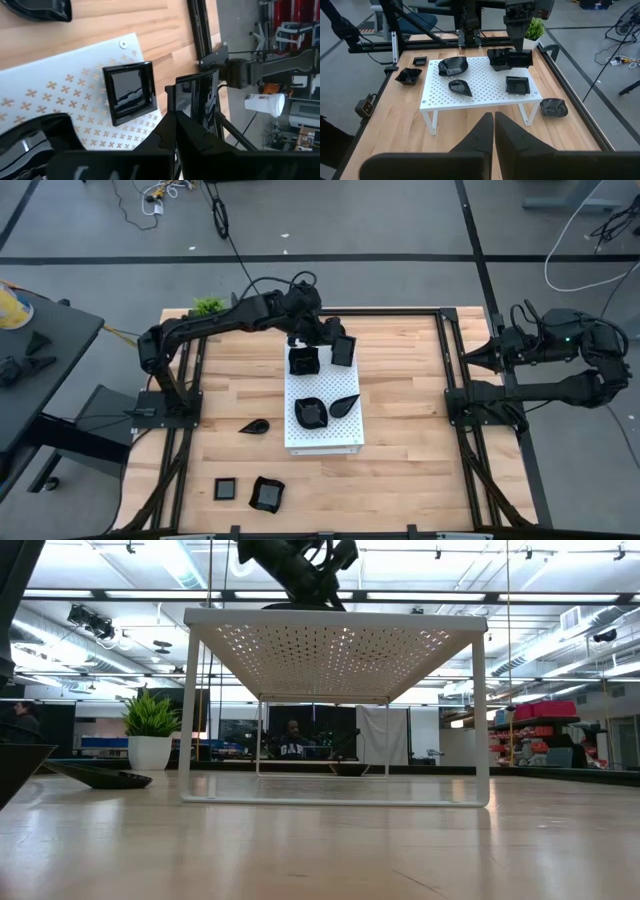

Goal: Pick & Place Mini shaped plates
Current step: Stack the black square plate on top of the other black square plate on the shelf

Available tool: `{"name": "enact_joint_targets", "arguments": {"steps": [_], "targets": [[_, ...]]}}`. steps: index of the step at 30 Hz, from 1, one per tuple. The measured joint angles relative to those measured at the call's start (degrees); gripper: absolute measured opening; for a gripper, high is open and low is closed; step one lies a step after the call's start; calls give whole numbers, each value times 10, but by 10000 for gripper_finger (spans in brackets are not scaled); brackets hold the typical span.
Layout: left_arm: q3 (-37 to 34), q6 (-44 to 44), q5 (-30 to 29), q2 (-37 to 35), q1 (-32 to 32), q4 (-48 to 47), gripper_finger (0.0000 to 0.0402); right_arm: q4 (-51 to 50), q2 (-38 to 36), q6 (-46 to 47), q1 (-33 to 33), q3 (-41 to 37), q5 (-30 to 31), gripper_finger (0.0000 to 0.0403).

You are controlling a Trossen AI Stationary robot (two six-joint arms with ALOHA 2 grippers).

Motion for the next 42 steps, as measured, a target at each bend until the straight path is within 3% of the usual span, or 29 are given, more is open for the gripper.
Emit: {"name": "enact_joint_targets", "arguments": {"steps": [22,42], "targets": [[2,-16,30,47,-8,-11,7,0,0,0,0,0,0,22],[2,-25,-21,57,-8,-13,7,0,0,0,0,0,0,22]]}}
